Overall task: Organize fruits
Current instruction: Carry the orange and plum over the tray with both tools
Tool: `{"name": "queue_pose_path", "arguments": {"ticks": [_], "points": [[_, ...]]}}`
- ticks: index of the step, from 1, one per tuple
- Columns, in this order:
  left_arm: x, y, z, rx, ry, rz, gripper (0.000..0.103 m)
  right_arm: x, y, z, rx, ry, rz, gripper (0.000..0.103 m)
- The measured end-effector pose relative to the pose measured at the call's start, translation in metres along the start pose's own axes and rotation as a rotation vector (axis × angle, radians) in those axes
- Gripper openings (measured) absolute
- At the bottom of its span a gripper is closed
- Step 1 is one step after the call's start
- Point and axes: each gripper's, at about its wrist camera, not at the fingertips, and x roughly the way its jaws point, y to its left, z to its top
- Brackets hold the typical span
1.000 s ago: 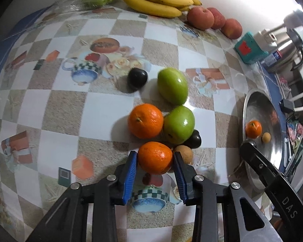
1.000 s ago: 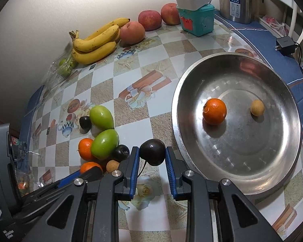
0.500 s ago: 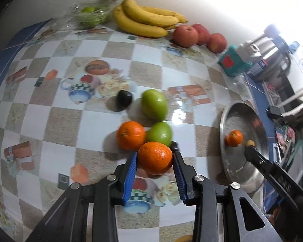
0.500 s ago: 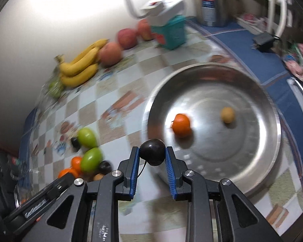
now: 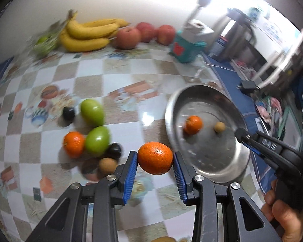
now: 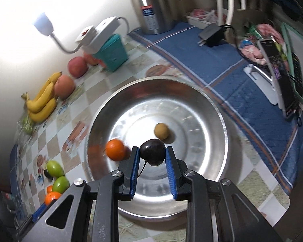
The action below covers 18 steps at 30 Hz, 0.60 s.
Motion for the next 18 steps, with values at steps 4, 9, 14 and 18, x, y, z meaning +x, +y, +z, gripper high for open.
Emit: {"name": "queue_pose_path", "arguments": {"ticks": [4, 9, 14, 18], "points": [[0.003, -0.025, -0.001, 0.07, -0.014, -0.04, 0.038, -0.004, -0.011, 0.004, 0.033, -0.027, -0.016, 0.027], [0.014, -0.05, -0.002, 0.152, -0.03, -0.055, 0.038, -0.009, -0.018, 0.007, 0.057, -0.053, -0.022, 0.027], [0.029, -0.063, -0.002, 0.181, -0.017, -0.066, 0.038, 0.001, -0.02, 0.006, 0.057, -0.017, -0.024, 0.027], [0.045, -0.067, -0.006, 0.202, 0.009, -0.044, 0.039, 0.011, -0.02, 0.003, 0.05, 0.017, -0.04, 0.027]]}}
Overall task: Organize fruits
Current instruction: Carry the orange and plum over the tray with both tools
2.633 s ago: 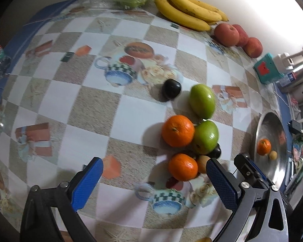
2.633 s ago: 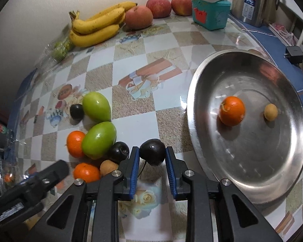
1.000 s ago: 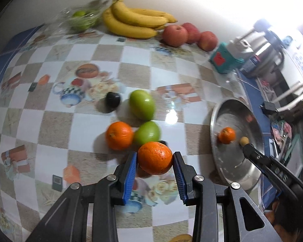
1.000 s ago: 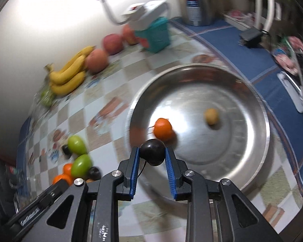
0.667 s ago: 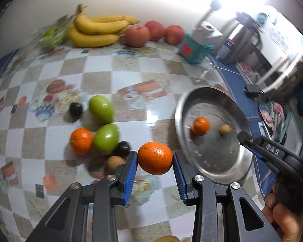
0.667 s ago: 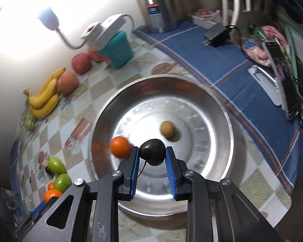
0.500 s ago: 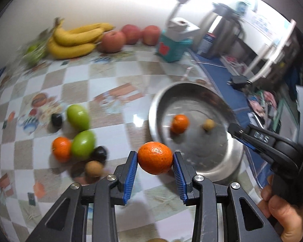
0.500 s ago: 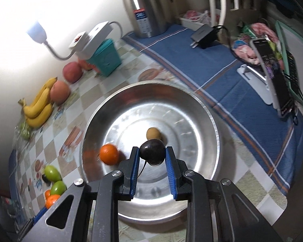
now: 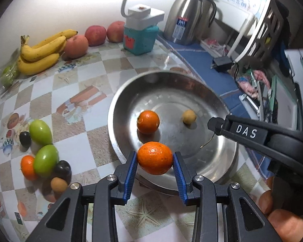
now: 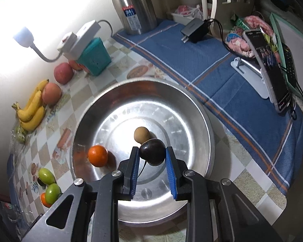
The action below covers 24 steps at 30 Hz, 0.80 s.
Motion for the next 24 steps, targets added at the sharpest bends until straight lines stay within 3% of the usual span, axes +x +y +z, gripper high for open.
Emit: {"name": "queue_pose_path", "arguments": {"ticks": [4, 19, 21, 23, 24], "points": [[0.013, 0.002, -0.004, -0.005, 0.034, 0.016, 0.039, 0.012, -0.001, -0.003, -0.005, 0.036, -0.015, 0.027], [0.015, 0.0, -0.004, 0.003, 0.028, 0.014, 0.041, 0.026, 0.003, -0.01, -0.025, 0.086, -0.058, 0.028], [0.015, 0.0, -0.004, 0.004, 0.025, 0.014, 0.045, 0.028, 0.004, -0.01, -0.029, 0.09, -0.06, 0.028], [0.015, 0.0, -0.004, 0.001, 0.024, 0.016, 0.06, 0.028, 0.005, -0.01, -0.033, 0.092, -0.064, 0.028], [0.015, 0.001, -0.004, -0.001, 0.023, 0.016, 0.06, 0.028, 0.005, -0.01, -0.035, 0.091, -0.067, 0.028]]}}
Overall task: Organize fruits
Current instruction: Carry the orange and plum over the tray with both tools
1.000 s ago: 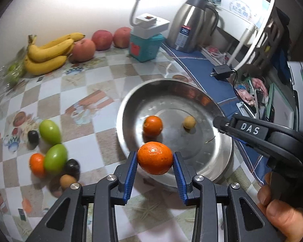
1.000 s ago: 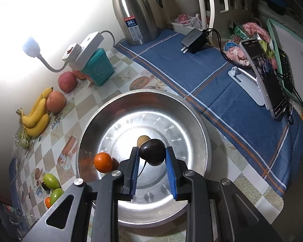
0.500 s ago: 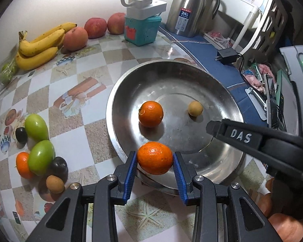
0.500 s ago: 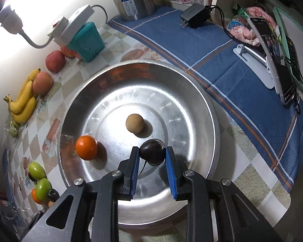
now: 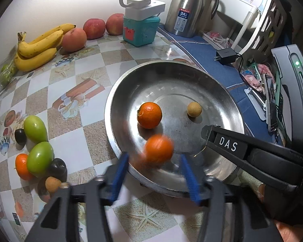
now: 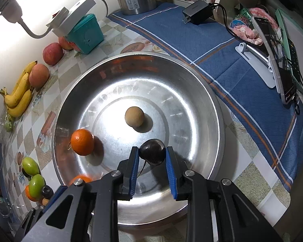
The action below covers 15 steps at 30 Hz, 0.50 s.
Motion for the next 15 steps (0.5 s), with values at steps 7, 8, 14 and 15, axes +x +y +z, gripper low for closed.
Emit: {"name": "queue_pose_path", "arguments": {"ticks": [7, 8, 14, 15], "points": [[-0.002, 0.002, 0.001, -0.012, -0.004, -0.005, 0.06, -0.001, -0.004, 0.001, 0.013, -0.006, -0.009, 0.04], [-0.003, 0.003, 0.002, -0.013, -0.007, -0.005, 0.06, -0.003, -0.003, 0.001, 0.013, -0.014, -0.01, 0.041], [-0.01, 0.015, 0.007, -0.062, -0.021, -0.006, 0.063, -0.013, -0.004, 0.002, 0.017, -0.051, -0.006, 0.047], [-0.011, 0.019, 0.008, -0.081, -0.023, -0.006, 0.063, -0.014, -0.003, 0.003, 0.013, -0.057, -0.012, 0.054]]}}
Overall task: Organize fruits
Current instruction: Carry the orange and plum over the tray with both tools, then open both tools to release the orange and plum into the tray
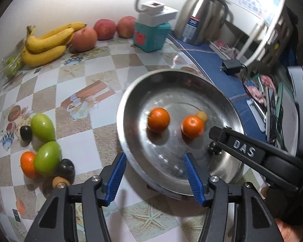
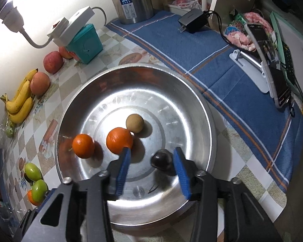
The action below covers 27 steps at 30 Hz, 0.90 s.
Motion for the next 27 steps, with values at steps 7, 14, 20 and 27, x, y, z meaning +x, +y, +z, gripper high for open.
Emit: {"name": "queue_pose_path", "arguments": {"ticks": [7, 14, 20, 27], "points": [[-0.014, 0.027, 0.007, -0.103, -0.014, 0.102, 0.068, -0.003, 0.007, 0.0, -0.03, -0.01, -0.004, 0.062], [-0.031, 0.061, 0.006, -0.211, 0.0, 0.251, 0.071, -0.009, 0.023, -0.003, -0.087, -0.021, 0.012, 0.066], [-0.039, 0.084, 0.0, -0.289, 0.015, 0.289, 0.072, -0.013, 0.036, -0.006, -0.135, -0.028, 0.024, 0.071], [-0.034, 0.099, -0.007, -0.373, 0.065, 0.305, 0.095, -0.011, 0.042, -0.011, -0.167, -0.016, 0.029, 0.078]]}}
